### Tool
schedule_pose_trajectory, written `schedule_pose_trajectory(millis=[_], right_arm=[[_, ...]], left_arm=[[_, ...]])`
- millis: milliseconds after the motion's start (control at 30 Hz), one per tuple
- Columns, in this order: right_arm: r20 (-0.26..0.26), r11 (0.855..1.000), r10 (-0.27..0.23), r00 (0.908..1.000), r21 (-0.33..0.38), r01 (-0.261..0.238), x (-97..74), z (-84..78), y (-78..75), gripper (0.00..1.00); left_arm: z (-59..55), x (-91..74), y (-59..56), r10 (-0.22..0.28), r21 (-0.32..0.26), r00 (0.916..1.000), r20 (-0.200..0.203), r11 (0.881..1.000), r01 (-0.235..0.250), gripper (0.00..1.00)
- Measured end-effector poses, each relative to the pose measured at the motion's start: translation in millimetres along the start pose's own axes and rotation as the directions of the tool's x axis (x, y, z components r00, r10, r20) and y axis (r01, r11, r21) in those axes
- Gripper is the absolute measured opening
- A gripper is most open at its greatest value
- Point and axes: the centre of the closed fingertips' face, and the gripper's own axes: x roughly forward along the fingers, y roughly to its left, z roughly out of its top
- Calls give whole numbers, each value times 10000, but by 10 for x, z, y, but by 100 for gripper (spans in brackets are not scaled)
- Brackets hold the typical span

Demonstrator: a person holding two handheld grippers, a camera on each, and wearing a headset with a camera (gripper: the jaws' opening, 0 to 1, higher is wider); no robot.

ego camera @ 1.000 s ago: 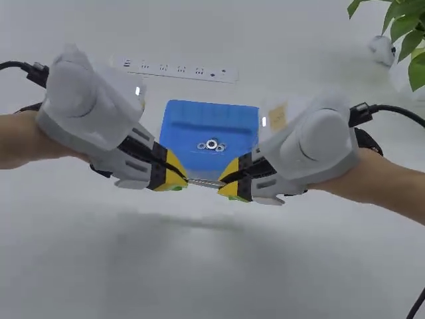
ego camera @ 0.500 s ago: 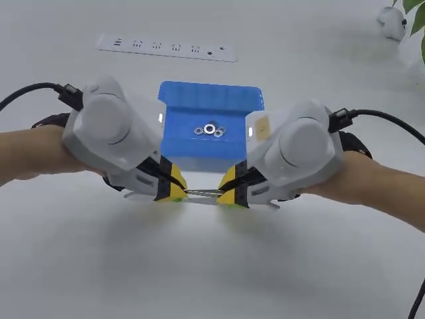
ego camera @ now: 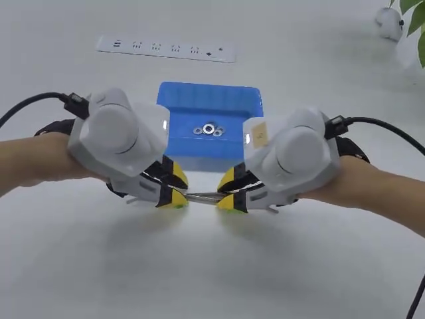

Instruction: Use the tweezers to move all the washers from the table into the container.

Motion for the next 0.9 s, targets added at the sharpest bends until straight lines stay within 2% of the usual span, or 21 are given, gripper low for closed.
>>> schedule_pose_trajectory(millis=[100,167,267,333,433,500,533,567,600,633,667,700,733,800,833,867,900], right_arm=[[-100,9989,111,9999,460,-106,-9,-12,21,20],[-145,9989,59,9999,459,-52,-17,-18,25,21],[-130,9991,-156,9998,399,161,-60,-14,25,22],[123,9965,-248,9996,797,237,-105,23,37,22],[69,9956,-487,9988,803,480,-153,12,29,22],[113,9937,-733,9972,857,720,-218,10,5,22],[230,9913,-922,9955,959,896,-249,27,-18,22],[493,9856,-1294,9904,1157,1231,-315,62,-61,22],[670,9805,-1625,9844,1224,1535,-371,83,-101,22],[884,9715,-2145,9727,1218,2031,-467,102,-159,22],[953,9660,-2396,9662,1233,2273,-532,102,-178,22],[1047,9593,-2646,9587,1303,2505,-601,103,-193,22],[1206,9471,-3045,9448,1436,2869,-702,104,-216,23],[1332,9285,-3531,9260,1710,3295,-870,94,-211,26],[1365,9231,-3657,9207,1799,3400,-930,91,-198,28],[1379,9112,-3924,9094,1931,3639,-1015,78,-187,32],[1325,9037,-4086,9030,1971,3800,-1065,56,-180,35]], left_arm=[[1,-4,-27,4,17,9999,-106,10000,-3,19],[20,-21,-46,32,34,9999,-105,10000,-31,19],[75,-61,-42,196,-191,9997,113,9996,-194,20],[95,-95,-36,334,-268,9993,190,9991,-329,21],[106,-144,-21,536,-484,9982,265,9975,-522,21],[130,-215,-3,805,-769,9955,491,9941,-766,21],[142,-244,-22,785,-1046,9951,594,9919,-720,19],[159,-296,-61,686,-1315,9949,743,9896,-584,16],[182,-339,-46,906,-1409,9920,884,9870,-776,16],[204,-392,-26,1167,-1445,9877,1039,9843,-1011,16],[234,-473,-23,1411,-1659,9822,1240,9789,-1196,16],[261,-531,-10,1666,-1887,9756,1427,9722,-1384,18],[289,-630,15,2076,-2085,9639,1666,9629,-1714,20],[310,-779,19,2572,-2428,9481,1872,9473,-2090,23],[306,-829,2,2683,-2508,9446,1891,9432,-2177,24],[292,-887,-40,2747,-2671,9437,1845,9380,-2209,27],[284,-922,-65,2809,-2726,9428,1796,9350,-2267,29]])
